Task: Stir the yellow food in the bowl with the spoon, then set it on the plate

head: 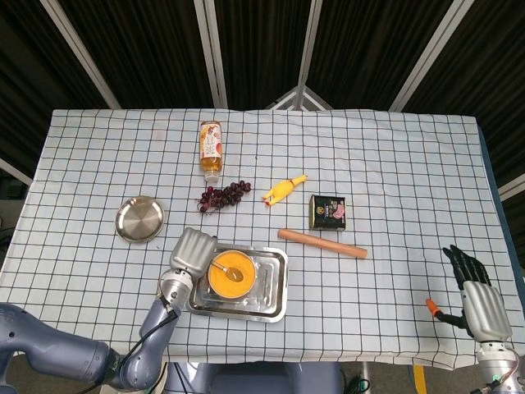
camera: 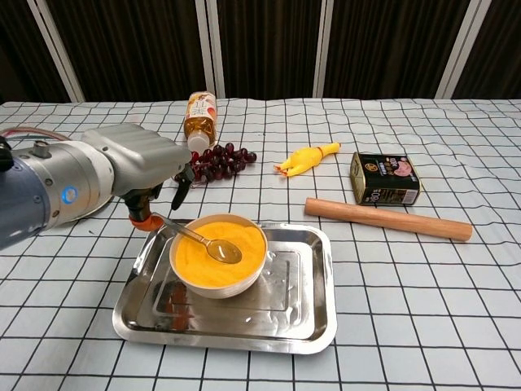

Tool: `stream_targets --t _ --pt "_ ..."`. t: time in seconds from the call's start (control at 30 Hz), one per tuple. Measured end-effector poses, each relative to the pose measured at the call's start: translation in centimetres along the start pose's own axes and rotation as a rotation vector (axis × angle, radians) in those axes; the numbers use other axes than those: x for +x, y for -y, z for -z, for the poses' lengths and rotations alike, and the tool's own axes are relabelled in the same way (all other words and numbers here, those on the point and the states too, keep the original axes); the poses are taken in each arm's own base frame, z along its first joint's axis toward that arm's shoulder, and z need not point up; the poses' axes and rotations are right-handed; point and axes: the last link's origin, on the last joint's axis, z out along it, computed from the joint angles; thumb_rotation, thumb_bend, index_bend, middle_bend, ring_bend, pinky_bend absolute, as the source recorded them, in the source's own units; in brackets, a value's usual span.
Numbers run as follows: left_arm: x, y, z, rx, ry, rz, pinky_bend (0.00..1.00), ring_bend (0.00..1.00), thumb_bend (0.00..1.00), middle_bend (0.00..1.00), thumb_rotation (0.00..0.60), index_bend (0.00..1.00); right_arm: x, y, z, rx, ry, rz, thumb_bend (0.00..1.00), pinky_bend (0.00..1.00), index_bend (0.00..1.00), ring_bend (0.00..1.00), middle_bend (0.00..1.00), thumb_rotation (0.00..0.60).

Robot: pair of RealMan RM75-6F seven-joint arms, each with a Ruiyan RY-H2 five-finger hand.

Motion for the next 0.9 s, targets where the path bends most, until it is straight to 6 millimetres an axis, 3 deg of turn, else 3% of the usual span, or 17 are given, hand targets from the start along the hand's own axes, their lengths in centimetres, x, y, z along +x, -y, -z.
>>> stream_targets --t 0.9 --pt "-0.91 -1.01 -0.36 -0.008 0.02 -0.021 1.0 1.0 0.52 1.0 0.6 0.48 0.02 0.01 -0.03 0.001 -0.001 -0.003 0.32 0.0 0.0 0.0 0.0 0.6"
